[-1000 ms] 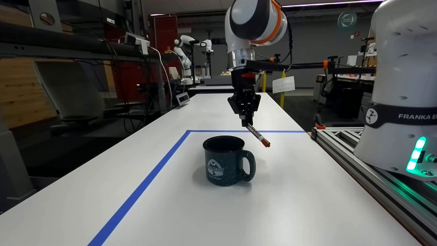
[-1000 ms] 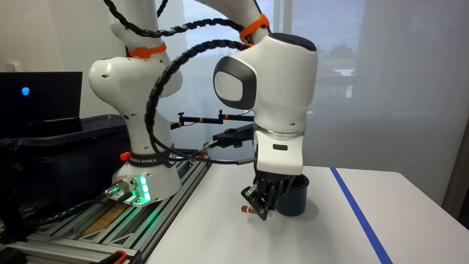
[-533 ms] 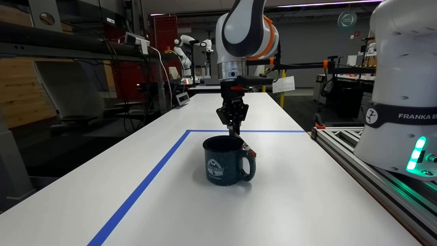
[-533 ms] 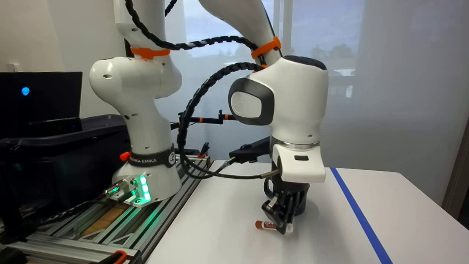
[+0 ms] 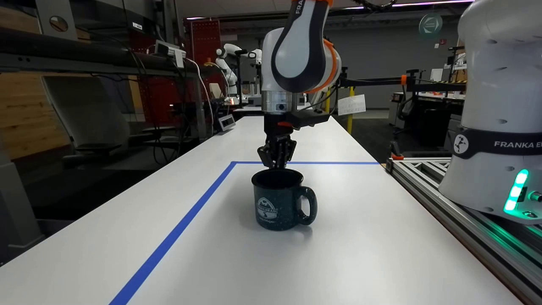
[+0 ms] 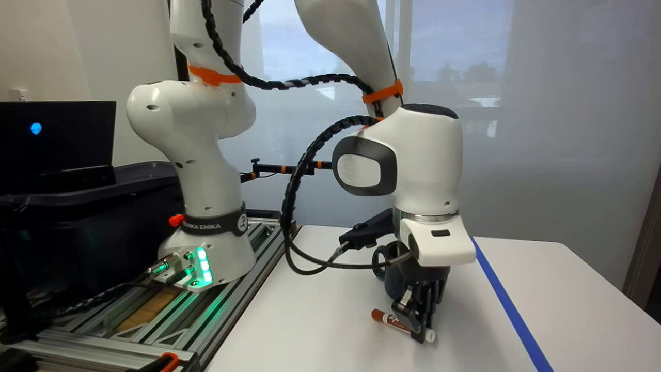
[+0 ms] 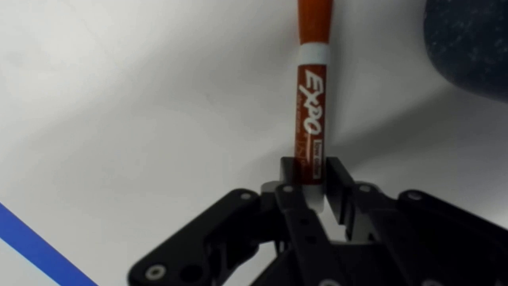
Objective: Remove the marker out of the cup
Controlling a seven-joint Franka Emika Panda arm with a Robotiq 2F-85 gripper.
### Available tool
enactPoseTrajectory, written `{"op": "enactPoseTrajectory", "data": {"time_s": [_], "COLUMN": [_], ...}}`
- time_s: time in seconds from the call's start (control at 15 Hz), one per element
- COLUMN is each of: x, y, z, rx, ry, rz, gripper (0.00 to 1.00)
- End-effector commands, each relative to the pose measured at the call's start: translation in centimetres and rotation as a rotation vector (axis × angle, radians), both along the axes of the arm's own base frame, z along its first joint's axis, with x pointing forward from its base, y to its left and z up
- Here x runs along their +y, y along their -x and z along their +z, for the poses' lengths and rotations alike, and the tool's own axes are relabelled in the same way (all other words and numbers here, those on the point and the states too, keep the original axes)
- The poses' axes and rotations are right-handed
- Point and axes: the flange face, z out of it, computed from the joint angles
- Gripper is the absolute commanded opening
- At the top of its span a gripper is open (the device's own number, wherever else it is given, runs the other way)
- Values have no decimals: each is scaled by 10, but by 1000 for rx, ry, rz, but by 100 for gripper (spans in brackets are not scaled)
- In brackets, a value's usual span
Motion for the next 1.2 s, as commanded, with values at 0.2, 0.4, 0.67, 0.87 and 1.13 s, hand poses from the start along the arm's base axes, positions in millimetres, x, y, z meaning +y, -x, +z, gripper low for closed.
{"op": "enactPoseTrajectory", "data": {"time_s": [0.2, 0.4, 0.67, 0.87, 1.13], "x": [24, 42, 73, 94, 98], "y": [-12, -9, 3, 14, 8], "z": [41, 77, 116, 138, 145], "rx": [-143, -175, -117, -1, 10], "ry": [39, 65, 139, 99, 85], "rz": [112, 231, 470, 557, 513], "gripper": [76, 99, 100, 100, 100]}}
